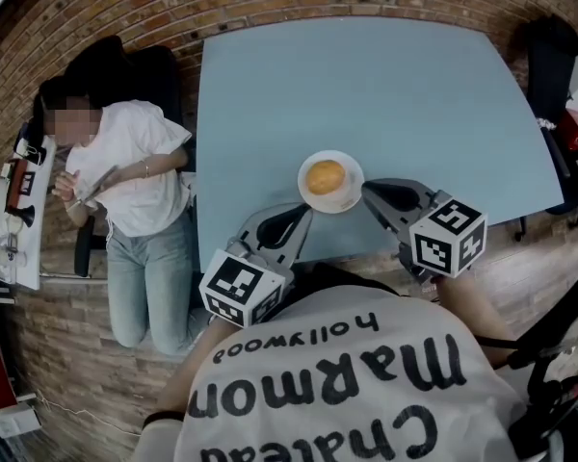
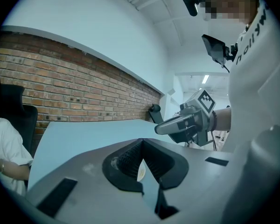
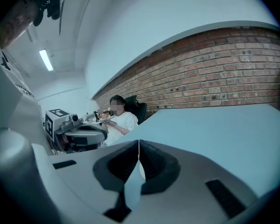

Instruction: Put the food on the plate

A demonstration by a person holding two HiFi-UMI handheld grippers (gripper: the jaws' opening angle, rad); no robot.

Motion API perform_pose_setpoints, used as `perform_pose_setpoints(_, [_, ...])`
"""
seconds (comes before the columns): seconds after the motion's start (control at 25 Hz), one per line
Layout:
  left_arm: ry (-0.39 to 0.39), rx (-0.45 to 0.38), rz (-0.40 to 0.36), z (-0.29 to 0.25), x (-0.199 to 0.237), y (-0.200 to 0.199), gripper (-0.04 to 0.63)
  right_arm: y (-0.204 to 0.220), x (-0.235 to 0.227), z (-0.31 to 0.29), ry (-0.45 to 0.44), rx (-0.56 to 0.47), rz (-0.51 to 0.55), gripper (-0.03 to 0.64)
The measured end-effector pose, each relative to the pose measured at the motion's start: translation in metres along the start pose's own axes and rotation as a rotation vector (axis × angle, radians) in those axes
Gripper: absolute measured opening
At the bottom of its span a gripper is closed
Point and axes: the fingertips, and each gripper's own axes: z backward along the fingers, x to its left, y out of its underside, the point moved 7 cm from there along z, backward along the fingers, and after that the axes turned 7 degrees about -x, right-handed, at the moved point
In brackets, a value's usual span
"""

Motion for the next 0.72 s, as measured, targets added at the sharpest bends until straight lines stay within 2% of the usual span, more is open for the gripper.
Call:
perform_pose_setpoints(0.16, [-0.017,-0.003,0.018,0.003,0.005,0.002,0.005,0.0,0.001,-0.003,0.0,0.003,0.0,0.011])
perform_pose_setpoints(0.72, [-0.002,-0.008,0.001,0.002,0.012,-0.001,0.005,-0.005,-0.001,-0.009,0.007,-0.003,0.01,0.011])
